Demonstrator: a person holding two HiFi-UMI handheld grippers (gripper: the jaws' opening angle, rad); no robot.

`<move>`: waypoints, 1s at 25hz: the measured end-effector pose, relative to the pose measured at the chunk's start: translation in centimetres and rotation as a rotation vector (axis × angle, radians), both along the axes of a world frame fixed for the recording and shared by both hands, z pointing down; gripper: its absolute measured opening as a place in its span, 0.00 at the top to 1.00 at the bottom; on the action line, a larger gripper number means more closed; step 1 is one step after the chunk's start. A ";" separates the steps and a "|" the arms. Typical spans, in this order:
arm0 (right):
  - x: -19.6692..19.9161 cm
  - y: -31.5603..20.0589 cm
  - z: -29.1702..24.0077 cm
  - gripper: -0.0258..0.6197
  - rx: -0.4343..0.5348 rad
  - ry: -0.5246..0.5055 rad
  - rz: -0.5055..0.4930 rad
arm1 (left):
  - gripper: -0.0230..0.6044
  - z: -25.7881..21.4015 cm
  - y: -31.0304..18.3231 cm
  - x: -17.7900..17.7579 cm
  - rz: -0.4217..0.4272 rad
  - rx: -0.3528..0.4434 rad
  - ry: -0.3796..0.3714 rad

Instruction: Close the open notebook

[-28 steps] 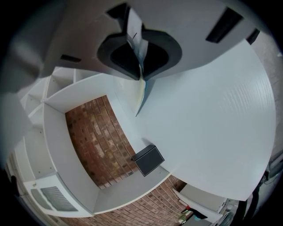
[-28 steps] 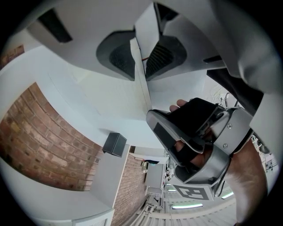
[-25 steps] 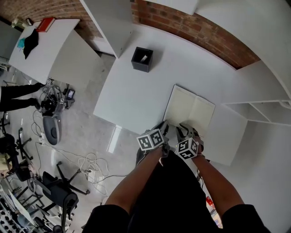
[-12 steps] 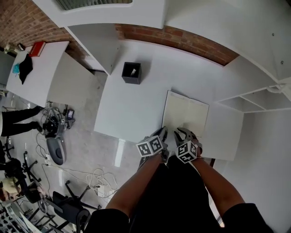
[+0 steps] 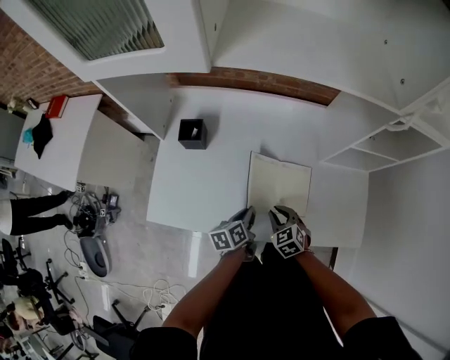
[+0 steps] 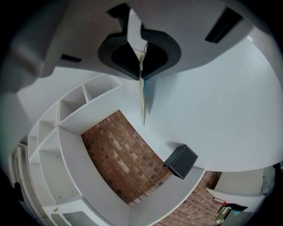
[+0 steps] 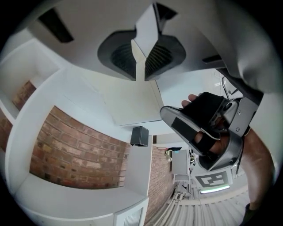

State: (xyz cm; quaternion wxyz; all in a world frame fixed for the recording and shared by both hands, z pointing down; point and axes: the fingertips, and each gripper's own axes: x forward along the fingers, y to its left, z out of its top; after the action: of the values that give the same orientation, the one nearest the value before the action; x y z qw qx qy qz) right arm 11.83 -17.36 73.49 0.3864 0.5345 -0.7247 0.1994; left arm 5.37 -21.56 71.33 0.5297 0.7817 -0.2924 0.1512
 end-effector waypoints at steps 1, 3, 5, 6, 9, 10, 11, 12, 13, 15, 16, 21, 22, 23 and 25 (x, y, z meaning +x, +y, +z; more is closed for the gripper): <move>0.5 0.2 -0.2 0.87 0.000 -0.009 0.013 | 0.93 -0.3 0.2 0.2 0.007 0.010 -0.011; 1.7 0.6 -0.5 0.89 0.000 -0.035 0.051 | 0.93 -1.0 0.7 0.8 0.018 0.030 -0.029; 2.9 1.0 -0.6 0.92 -0.002 -0.067 0.093 | 0.93 -1.5 1.1 1.5 0.027 0.052 -0.041; 3.4 1.1 -0.7 0.93 0.000 -0.078 0.108 | 0.93 -1.6 1.3 1.8 0.030 0.061 -0.047; 4.4 1.7 -1.0 0.95 0.022 -0.082 0.119 | 0.93 -2.1 1.9 2.4 0.027 0.072 -0.061; 4.7 1.9 -1.1 0.96 0.028 -0.085 0.123 | 0.93 -2.3 2.1 2.7 0.027 0.074 -0.066; 5.0 2.1 -1.2 0.96 0.032 -0.091 0.129 | 0.93 -2.5 2.3 3.0 0.031 0.079 -0.072; 5.3 2.2 -1.2 0.96 0.036 -0.099 0.136 | 0.93 -2.7 2.4 3.3 0.037 0.088 -0.079; 5.7 2.4 -1.2 0.96 0.039 -0.108 0.145 | 0.93 -2.8 2.6 3.6 0.044 0.099 -0.086; 6.3 2.6 -1.2 0.96 0.044 -0.128 0.164 | 0.93 -3.1 3.0 4.2 0.055 0.115 -0.095; 6.6 2.8 -1.2 0.96 0.046 -0.137 0.171 | 0.93 -3.3 3.2 4.5 0.056 0.121 -0.098; 8.1 3.6 -1.6 0.96 0.058 -0.168 0.195 | 0.93 -3.7 4.4 5.9 0.057 0.128 -0.105; 8.5 3.8 -1.6 0.96 0.058 -0.174 0.199 | 0.93 -3.8 4.6 6.2 0.059 0.130 -0.108; 8.8 4.0 -1.6 0.96 0.060 -0.178 0.199 | 0.93 -3.8 4.8 6.5 0.061 0.133 -0.111; 9.3 4.3 -1.6 0.96 0.068 -0.183 0.195 | 0.93 -3.9 5.1 7.0 0.063 0.141 -0.118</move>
State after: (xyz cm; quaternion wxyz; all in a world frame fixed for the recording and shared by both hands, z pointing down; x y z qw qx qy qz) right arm 21.16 -13.08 71.88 0.2792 0.5949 -0.7077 0.2595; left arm 12.40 -16.45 67.42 0.4502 0.8155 -0.3084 0.1927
